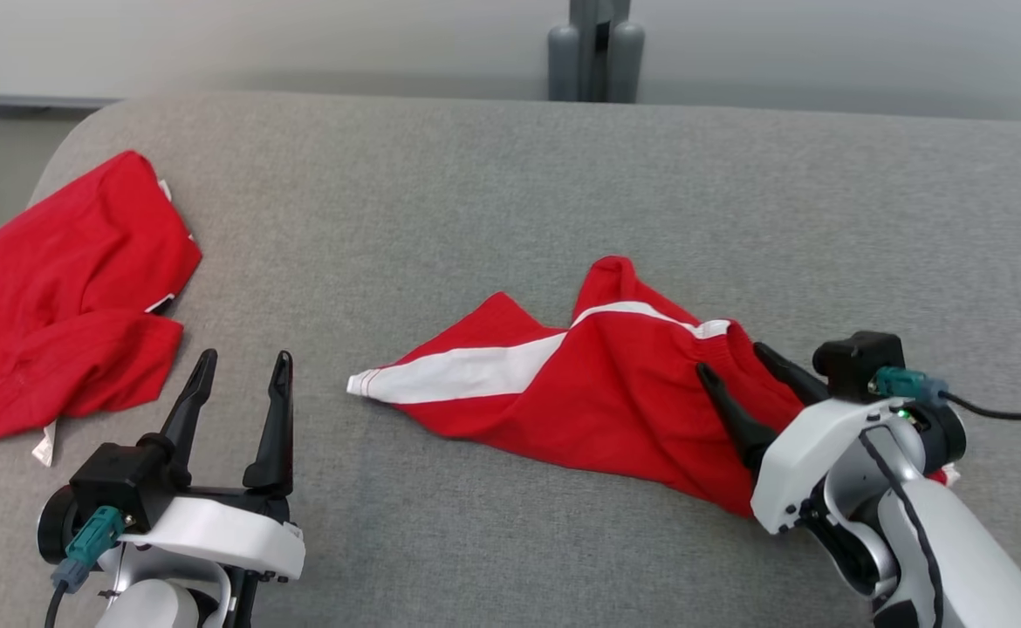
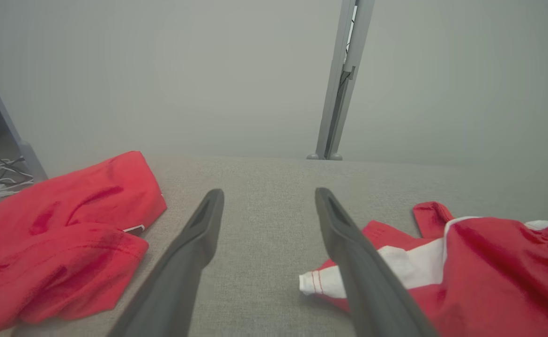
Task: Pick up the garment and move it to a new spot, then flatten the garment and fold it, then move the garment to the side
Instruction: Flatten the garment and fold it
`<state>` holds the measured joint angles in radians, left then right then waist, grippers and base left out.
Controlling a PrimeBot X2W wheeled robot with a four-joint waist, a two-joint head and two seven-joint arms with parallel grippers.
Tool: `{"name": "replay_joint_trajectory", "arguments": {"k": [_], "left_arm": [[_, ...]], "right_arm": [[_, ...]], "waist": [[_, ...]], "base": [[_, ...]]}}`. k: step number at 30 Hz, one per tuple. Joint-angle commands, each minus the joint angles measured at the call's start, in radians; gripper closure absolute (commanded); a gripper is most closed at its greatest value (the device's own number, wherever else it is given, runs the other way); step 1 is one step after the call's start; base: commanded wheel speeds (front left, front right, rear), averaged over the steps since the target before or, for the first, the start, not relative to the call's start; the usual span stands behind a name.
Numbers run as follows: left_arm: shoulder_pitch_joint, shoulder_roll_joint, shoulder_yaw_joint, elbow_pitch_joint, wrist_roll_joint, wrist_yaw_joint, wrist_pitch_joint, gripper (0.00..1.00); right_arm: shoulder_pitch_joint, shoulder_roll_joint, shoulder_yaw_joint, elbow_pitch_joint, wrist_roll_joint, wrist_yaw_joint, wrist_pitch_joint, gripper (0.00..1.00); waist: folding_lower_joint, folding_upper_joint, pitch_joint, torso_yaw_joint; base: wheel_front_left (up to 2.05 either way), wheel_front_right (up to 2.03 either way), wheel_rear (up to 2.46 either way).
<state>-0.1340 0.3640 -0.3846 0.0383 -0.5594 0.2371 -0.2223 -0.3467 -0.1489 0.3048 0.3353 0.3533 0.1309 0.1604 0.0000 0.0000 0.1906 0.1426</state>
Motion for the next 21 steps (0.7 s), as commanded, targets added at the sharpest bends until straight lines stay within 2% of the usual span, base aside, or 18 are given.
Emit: {"name": "replay_joint_trajectory", "arguments": {"k": [1, 2, 3, 4, 5, 13, 21], "left_arm": [[-0.023, -0.002, 0.004, 0.012, -0.004, -0.009, -0.010, 0.00], [-0.026, -0.005, 0.005, 0.018, -0.003, -0.012, -0.013, 0.00], [-0.026, -0.005, 0.005, 0.018, -0.003, -0.012, -0.013, 0.00], [-0.028, -0.007, 0.007, 0.024, -0.004, -0.016, -0.016, 0.00], [-0.033, -0.010, 0.013, 0.034, -0.006, -0.019, -0.021, 0.00], [-0.043, -0.009, 0.033, 0.055, -0.001, -0.027, -0.032, 0.00], [-0.017, 0.000, 0.045, 0.056, 0.001, -0.021, -0.035, 0.00]], "right_arm": [[-0.026, -0.022, 0.017, 0.010, 0.017, 0.000, 0.014, 0.18], [-0.033, -0.027, 0.026, 0.016, 0.032, 0.000, 0.022, 0.52], [-0.033, -0.027, 0.026, 0.016, 0.032, 0.000, 0.022, 0.52], [-0.042, -0.034, 0.035, 0.012, 0.040, 0.000, 0.017, 0.87], [-0.051, -0.046, 0.050, 0.011, 0.056, 0.000, 0.026, 1.00], [-0.015, -0.073, 0.068, -0.058, 0.077, 0.000, -0.012, 1.00], [0.162, -0.088, 0.000, -0.186, 0.078, 0.000, 0.021, 1.00]], "waist": [[0.0000, 0.0000, 0.024, 0.021], [0.0000, 0.0000, 0.028, 0.023], [0.0000, 0.0000, 0.028, 0.023], [0.0000, 0.0000, 0.031, 0.024], [0.0000, 0.0000, 0.037, 0.022], [0.0000, 0.0000, 0.042, -0.015], [0.0000, 0.0000, 0.015, -0.076]], "base": [[0.00, 0.00, 0.00], [0.00, 0.00, 0.00], [0.00, 0.00, 0.00], [0.00, 0.00, 0.00], [0.00, 0.00, 0.00], [0.00, 0.00, 0.00], [0.00, 0.00, 0.00]]}}
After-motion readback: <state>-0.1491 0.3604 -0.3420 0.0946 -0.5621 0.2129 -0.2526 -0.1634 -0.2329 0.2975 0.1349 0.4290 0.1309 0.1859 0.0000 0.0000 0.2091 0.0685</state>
